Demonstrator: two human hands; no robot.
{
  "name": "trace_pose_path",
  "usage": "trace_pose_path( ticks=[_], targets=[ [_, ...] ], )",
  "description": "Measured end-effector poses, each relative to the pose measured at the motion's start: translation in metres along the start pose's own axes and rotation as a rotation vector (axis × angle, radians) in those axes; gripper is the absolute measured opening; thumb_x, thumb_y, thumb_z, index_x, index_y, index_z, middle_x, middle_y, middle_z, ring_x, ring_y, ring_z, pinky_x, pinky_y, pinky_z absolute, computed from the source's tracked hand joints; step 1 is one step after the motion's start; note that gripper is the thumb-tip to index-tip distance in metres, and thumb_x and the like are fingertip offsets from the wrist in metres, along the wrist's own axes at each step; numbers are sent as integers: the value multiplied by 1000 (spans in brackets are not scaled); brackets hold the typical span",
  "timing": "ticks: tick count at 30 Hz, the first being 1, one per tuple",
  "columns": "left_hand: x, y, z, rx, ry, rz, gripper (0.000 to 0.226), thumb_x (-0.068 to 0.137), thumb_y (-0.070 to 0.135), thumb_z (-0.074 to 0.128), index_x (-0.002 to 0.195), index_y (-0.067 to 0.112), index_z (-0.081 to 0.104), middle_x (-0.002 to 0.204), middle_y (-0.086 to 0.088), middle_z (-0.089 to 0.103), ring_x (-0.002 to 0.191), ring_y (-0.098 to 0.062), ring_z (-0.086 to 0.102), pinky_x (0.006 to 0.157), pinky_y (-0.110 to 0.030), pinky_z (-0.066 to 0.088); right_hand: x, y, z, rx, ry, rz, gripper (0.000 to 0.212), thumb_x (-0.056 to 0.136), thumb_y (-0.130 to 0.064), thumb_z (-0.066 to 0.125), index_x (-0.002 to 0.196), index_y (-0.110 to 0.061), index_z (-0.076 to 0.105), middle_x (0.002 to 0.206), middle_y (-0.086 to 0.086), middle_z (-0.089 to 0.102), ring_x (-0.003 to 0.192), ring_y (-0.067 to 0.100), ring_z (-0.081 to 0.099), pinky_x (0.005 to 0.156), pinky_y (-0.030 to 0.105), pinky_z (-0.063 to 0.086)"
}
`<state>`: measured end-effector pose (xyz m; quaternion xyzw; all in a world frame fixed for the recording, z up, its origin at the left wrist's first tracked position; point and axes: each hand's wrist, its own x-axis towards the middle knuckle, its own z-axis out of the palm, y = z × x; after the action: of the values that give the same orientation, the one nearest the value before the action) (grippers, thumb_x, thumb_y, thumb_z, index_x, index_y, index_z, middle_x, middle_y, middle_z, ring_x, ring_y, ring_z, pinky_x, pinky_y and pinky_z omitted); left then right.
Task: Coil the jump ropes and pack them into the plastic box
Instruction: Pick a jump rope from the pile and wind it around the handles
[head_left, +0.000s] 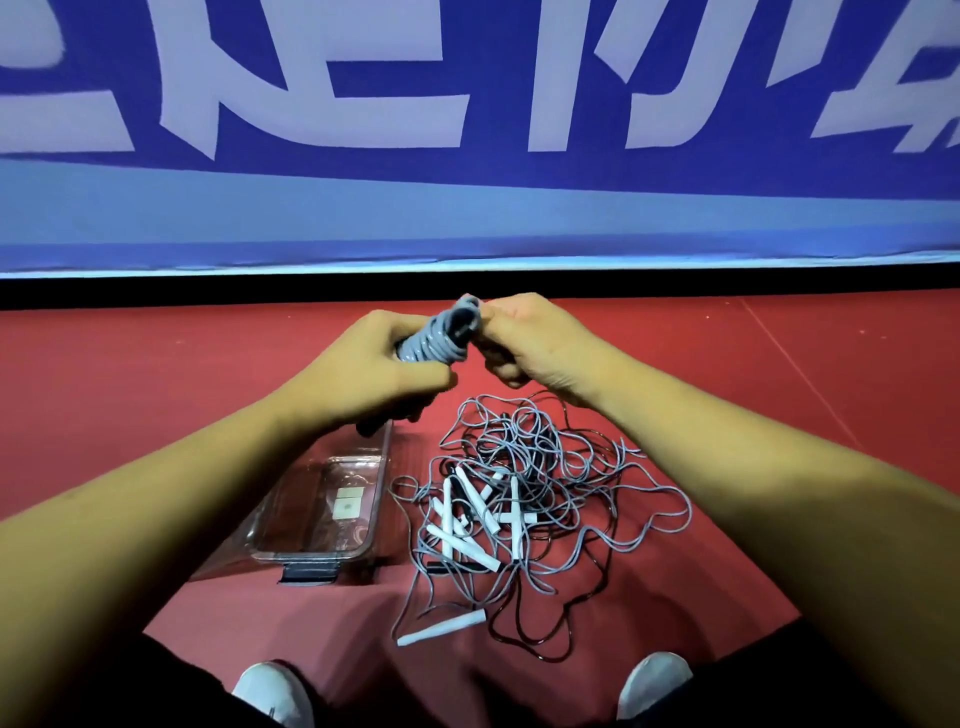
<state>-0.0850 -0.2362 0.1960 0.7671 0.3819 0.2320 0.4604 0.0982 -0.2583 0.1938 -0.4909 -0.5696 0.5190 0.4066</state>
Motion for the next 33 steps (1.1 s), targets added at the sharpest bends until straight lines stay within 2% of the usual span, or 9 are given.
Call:
trace_pose_path(
  ticks=[3, 5, 9, 12, 16, 20, 26, 30, 33],
  targets=[
    [0, 0, 5, -316, 28, -62, 17, 70, 9, 71, 74, 7, 54, 53, -11, 45, 45, -19, 39, 51, -29, 38, 3, 1, 6, -47, 60, 29, 44, 105, -32, 36, 64, -16, 38, 52, 2, 27, 46, 9, 23, 48, 23, 16],
    [4, -1, 7, -421, 22, -74, 34, 67, 14, 75, 93, 5, 55, 55, -11, 47, 45, -20, 41, 49, -28, 40, 4, 2, 7, -68, 81, 60, 46, 104, -36, 36, 63, -16, 38, 51, 1, 29, 41, 10, 23, 46, 21, 17],
    [4, 2, 15, -469, -4, 15, 29, 90, 28, 66, 117, 19, 59, 68, -17, 52, 55, -26, 50, 51, -31, 47, 2, 4, 2, 28, 81, 98, 47, 103, -39, 40, 64, -13, 41, 49, 1, 27, 40, 8, 22, 47, 20, 17],
    [7, 5, 19, -506, 49, 41, 31, 97, 30, 59, 119, 10, 56, 83, -18, 52, 61, -27, 51, 54, -34, 50, 1, -1, -1, 110, 111, 109, 40, 103, -29, 44, 69, -9, 48, 46, -1, 29, 37, 9, 24, 47, 21, 18],
    [11, 10, 23, -540, 126, -42, 35, 96, 29, 55, 119, 3, 54, 74, -17, 45, 51, -22, 52, 46, -27, 48, -1, -8, -10, 191, 280, 60, 28, 96, 3, 42, 72, -11, 46, 54, 6, 42, 42, 15, 41, 50, 26, 31],
    [15, 6, 26, -584, 121, -64, 34, 94, 30, 59, 116, 4, 56, 76, -13, 46, 57, -20, 53, 48, -31, 50, -4, -6, -14, 544, 194, 18, 14, 95, 0, 53, 83, -4, 57, 66, 11, 58, 65, 20, 62, 63, 28, 49],
    [12, 5, 23, -638, 126, -69, 18, 95, 32, 58, 102, 17, 63, 66, -6, 49, 57, -22, 51, 50, -32, 50, -3, 1, -17, 288, 297, -4, 15, 92, -17, 64, 101, -7, 70, 86, 2, 65, 68, 12, 55, 58, 24, 44],
    [11, 5, 20, -630, 96, -89, 22, 92, 30, 60, 109, 16, 62, 71, -6, 48, 60, -21, 53, 51, -33, 51, -2, -5, -11, 443, 224, -70, 11, 91, -4, 61, 92, 4, 69, 84, 10, 67, 67, 15, 59, 59, 21, 50],
    [11, 7, 16, -666, 49, -95, 20, 90, 26, 61, 107, 17, 61, 74, -6, 46, 60, -20, 54, 50, -33, 51, -1, -9, -12, 601, 144, -79, 16, 91, 3, 56, 100, 14, 64, 88, 20, 64, 69, 16, 62, 68, 21, 54]
  ],
)
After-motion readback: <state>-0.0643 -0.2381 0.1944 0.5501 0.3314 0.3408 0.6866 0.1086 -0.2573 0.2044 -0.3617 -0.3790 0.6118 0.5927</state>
